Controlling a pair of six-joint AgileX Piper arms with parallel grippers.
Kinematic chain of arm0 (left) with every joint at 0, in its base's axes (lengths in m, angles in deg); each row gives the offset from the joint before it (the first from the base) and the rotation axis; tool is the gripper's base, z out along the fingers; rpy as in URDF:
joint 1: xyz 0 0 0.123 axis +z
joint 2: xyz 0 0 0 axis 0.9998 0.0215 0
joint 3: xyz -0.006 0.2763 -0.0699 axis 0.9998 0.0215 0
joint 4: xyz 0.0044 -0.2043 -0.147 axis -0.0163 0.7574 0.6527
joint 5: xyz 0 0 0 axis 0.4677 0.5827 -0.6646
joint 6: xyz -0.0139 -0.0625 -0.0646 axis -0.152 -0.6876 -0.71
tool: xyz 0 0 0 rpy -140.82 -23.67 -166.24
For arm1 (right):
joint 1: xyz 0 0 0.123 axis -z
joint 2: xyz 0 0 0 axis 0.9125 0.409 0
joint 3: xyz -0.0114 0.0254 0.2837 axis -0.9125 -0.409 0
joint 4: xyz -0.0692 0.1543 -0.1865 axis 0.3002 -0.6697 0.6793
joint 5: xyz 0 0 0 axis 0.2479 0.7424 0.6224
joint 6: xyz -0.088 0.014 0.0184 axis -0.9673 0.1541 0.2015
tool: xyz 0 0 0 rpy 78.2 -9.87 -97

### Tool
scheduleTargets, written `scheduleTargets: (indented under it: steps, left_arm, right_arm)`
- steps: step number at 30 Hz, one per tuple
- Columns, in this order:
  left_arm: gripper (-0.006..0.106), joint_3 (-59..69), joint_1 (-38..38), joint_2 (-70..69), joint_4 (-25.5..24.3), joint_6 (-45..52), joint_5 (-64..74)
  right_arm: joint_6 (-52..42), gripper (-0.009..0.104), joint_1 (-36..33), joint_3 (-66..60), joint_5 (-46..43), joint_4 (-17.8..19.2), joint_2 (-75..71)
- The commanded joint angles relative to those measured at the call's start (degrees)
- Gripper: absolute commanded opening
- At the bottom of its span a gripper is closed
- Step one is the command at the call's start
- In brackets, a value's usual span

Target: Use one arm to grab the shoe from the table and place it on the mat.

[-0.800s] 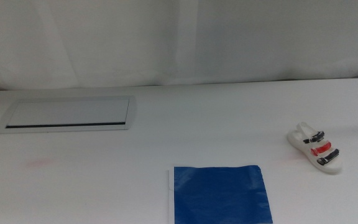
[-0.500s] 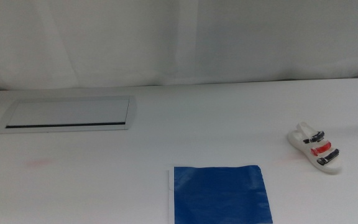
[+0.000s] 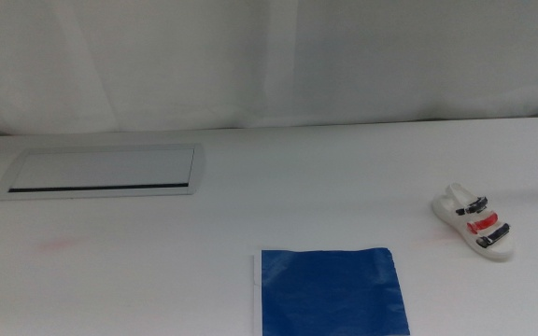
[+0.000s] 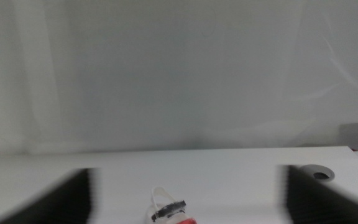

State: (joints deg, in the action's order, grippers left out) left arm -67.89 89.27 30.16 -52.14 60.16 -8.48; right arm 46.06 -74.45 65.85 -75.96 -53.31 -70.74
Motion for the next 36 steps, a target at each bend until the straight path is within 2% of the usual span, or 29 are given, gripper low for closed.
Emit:
scheduleTargets:
  steps: [1,2,5,7,11,14,15,18,24,29,33,36]
  left_arm:
    - [-0.002,2.1,0.11,-0.25,0.3,-0.14,-0.85]
    - [-0.002,2.1,0.11,-0.25,0.3,-0.14,-0.85]
    - [-0.002,2.1,0.11,-0.25,0.3,-0.14,-0.85]
    - [-0.002,2.1,0.11,-0.25,0.3,-0.14,-0.85]
    - [-0.002,2.1,0.11,-0.25,0.3,-0.14,-0.85]
    - [-0.002,2.1,0.11,-0.25,0.3,-0.14,-0.85]
    - [-0.002,2.1,0.11,-0.25,0.3,-0.14,-0.85]
    - [-0.002,2.1,0.11,-0.25,0.3,-0.14,-0.85]
    - [-0.002,2.1,0.11,-0.25,0.3,-0.14,-0.85]
    - [-0.002,2.1,0.11,-0.25,0.3,-0.14,-0.85]
    - [-0.002,2.1,0.11,-0.25,0.3,-0.14,-0.85]
    - [-0.002,2.1,0.11,-0.25,0.3,-0.14,-0.85]
  right_arm:
    - [1.84,0.096,0.08,-2.13,-1.23,0.18,-0.17]
    - [2.59,0.103,0.08,-2.13,-1.79,0.18,-0.17]
    - [3.23,0.103,0.08,-2.01,-2.24,-0.14,-0.17]
    - [3.44,0.103,0.08,-1.57,-1.98,-1.78,-0.17]
    - [3.44,0.103,0.08,1.93,1.15,-4.69,0.95]
    - [3.44,0.103,0.08,5.87,4.37,-5.12,3.83]
    - [3.44,0.103,0.08,7.84,6.24,-5.12,5.48]
    - [3.44,0.103,0.08,18.05,19.05,-2.93,13.37]
    - [2.43,0.103,0.08,34.8,32.15,-0.31,27.84]
    - [-4.8,0.103,0.08,47.04,42.43,0.75,40.21]
    - [-16.68,0.103,0.08,58.42,50.88,-2.63,55.48]
    - [-22.37,0.103,0.08,62.45,52.78,-4.69,63.8]
